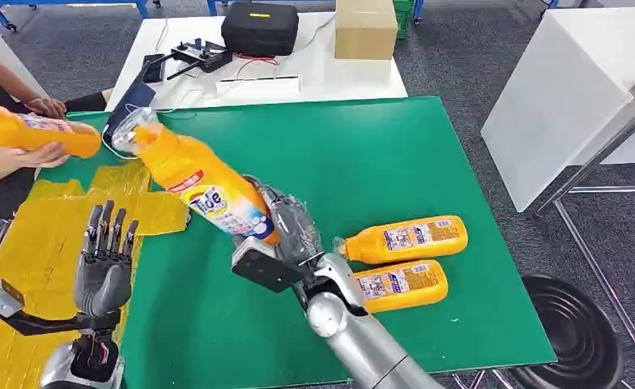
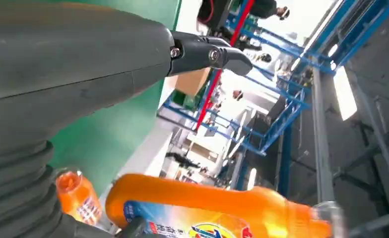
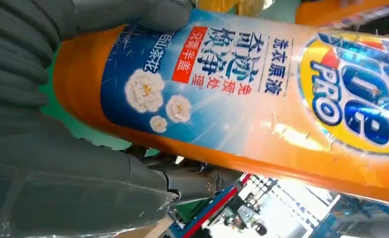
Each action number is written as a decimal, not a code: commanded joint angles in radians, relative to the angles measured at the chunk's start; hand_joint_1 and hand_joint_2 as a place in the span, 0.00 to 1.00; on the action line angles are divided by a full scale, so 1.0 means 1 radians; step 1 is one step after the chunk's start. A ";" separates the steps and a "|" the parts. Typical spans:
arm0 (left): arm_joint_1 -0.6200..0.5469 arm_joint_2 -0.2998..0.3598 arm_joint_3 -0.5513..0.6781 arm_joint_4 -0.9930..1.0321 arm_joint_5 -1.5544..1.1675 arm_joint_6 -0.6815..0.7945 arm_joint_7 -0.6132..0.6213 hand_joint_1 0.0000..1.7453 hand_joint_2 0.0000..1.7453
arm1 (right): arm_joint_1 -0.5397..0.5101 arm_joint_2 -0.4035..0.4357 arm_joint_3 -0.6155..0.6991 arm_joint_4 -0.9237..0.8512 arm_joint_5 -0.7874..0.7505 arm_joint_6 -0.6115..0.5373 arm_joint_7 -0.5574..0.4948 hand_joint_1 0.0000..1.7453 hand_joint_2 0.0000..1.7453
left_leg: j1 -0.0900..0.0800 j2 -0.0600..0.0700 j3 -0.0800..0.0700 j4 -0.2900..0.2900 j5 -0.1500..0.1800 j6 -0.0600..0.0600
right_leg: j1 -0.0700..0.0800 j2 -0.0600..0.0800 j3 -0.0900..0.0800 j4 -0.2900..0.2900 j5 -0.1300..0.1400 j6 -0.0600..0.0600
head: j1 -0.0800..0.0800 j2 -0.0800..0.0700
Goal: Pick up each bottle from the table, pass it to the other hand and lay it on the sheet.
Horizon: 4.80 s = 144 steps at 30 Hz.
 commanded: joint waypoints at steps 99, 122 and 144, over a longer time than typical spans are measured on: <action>0.046 0.151 -0.106 0.233 -1.415 0.985 -0.128 0.00 0.00 | 0.501 -1.097 -0.313 -0.829 -0.092 0.543 0.245 0.00 1.00 | -0.002 -0.005 0.011 -0.001 -0.004 0.002 | -0.005 -0.001 0.012 -0.003 -0.002 0.003 | -0.002 0.000; 0.069 0.104 -0.086 0.036 -1.002 0.630 -0.267 0.00 0.00 | 0.194 -0.784 0.010 -0.341 0.110 0.471 0.251 0.00 1.00 | 0.000 -0.002 0.011 -0.001 -0.004 0.002 | -0.001 0.001 0.012 -0.004 -0.001 0.003 | -0.001 0.000; 0.068 0.010 -0.022 -0.150 -0.758 0.453 -0.244 0.00 0.00 | 0.141 -0.758 0.362 -0.007 0.541 0.538 0.384 1.00 1.00 | 0.000 -0.002 0.016 -0.002 -0.004 0.002 | 0.000 0.000 0.017 -0.006 -0.002 0.003 | 0.000 0.000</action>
